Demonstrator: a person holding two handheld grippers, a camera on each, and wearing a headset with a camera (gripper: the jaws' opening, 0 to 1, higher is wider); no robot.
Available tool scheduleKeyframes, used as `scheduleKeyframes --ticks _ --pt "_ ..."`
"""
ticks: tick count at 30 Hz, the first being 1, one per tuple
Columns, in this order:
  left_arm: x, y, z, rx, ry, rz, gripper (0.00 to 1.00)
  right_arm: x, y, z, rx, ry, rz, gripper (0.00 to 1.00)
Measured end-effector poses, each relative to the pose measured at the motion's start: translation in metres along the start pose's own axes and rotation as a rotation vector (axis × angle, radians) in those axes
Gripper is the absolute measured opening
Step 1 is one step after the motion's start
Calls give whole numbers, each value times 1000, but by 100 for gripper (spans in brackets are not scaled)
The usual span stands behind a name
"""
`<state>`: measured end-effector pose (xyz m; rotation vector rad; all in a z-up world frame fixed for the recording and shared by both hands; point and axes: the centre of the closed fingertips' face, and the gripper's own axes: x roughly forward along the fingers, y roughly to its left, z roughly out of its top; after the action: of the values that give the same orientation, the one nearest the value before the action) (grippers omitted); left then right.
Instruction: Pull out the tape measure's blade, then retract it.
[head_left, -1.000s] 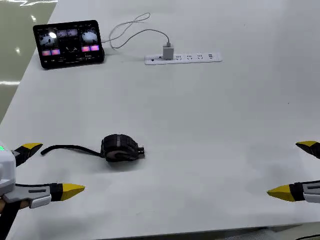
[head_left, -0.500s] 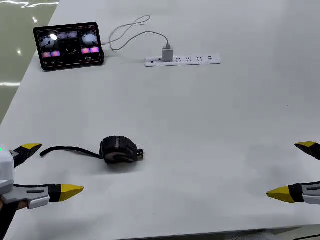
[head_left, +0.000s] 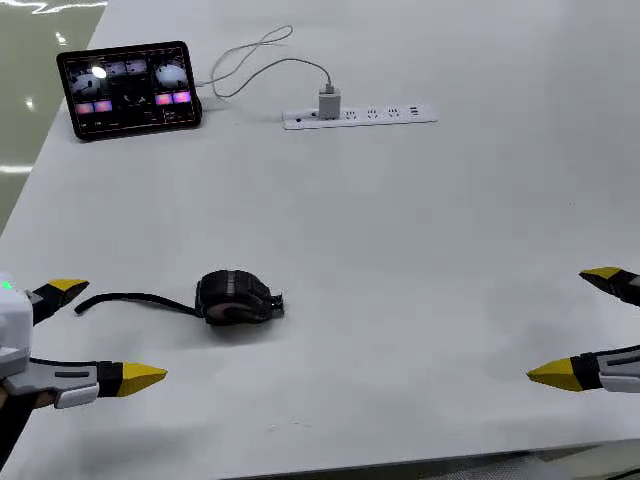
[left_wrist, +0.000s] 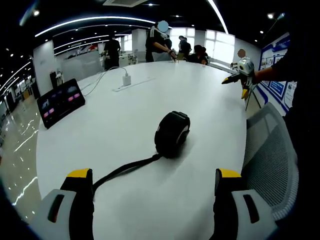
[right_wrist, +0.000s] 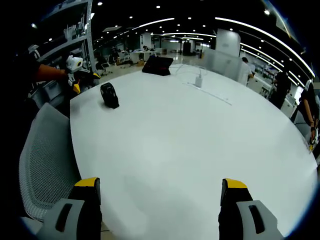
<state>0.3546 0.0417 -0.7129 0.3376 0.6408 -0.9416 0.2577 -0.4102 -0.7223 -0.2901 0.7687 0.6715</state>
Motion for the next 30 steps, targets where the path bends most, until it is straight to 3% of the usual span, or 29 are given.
scheduleKeyframes --ticks 8,14,21,23,24,25,26,30 --pt "11 -1 15 69 28 -54 99 9 -2 18 -42 -12 23 99" --pt "21 -6 30 153 41 -100 99 19 0 35 -92 -21 54 99" --pt "31 -12 32 197 85 -140 99 26 4 50 -132 -28 82 99" --pt "35 -10 23 248 148 -151 99 29 6 54 -153 -26 91 99" --pt "36 -12 14 238 211 -168 99 32 7 55 -176 -22 95 99" --pt "39 -10 13 255 216 -165 99 34 8 56 -188 -20 99 99" --pt "43 -11 17 282 193 -166 99 37 10 58 -195 -18 105 99" --pt "48 -17 23 295 197 -195 99 46 15 64 -215 -16 127 99"
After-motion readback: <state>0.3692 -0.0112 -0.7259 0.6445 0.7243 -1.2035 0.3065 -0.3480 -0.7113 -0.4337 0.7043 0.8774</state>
